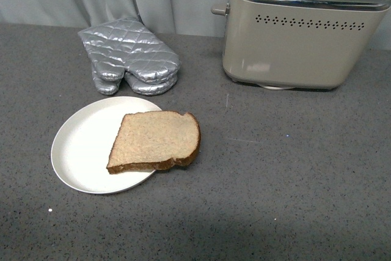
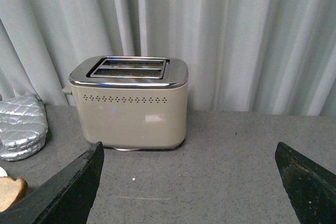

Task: Put bread into toaster

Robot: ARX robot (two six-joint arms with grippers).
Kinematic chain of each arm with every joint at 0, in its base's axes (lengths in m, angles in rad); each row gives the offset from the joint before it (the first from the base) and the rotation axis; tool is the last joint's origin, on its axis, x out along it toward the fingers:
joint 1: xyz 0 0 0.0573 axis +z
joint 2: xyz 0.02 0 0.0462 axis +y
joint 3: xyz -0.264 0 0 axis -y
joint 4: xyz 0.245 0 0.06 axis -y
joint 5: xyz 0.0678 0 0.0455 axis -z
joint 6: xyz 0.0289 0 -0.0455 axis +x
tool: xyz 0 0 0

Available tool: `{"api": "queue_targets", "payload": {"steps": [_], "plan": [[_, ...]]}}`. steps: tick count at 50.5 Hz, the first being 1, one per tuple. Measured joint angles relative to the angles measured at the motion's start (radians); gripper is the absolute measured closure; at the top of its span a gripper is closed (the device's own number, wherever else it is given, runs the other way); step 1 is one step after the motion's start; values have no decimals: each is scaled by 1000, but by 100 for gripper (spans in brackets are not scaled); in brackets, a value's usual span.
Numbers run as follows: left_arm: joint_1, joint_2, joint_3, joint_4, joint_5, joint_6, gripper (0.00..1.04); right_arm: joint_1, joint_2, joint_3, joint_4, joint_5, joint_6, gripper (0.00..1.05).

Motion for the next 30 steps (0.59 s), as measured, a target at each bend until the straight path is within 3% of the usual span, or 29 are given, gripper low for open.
{"api": "queue_targets", "payload": {"steps": [6,13,20,30], "plan": [[41,246,29,169,58,-88,7,0,0,0,0,1,0,10],[85,668,145,383,137,-73,7,0,0,0,0,1,0,10],[111,1052,272,432,203,-20,7,0,0,0,0,1,0,10],[108,1370,444,405,187,56,7,0,0,0,0,1,0,10]]}}
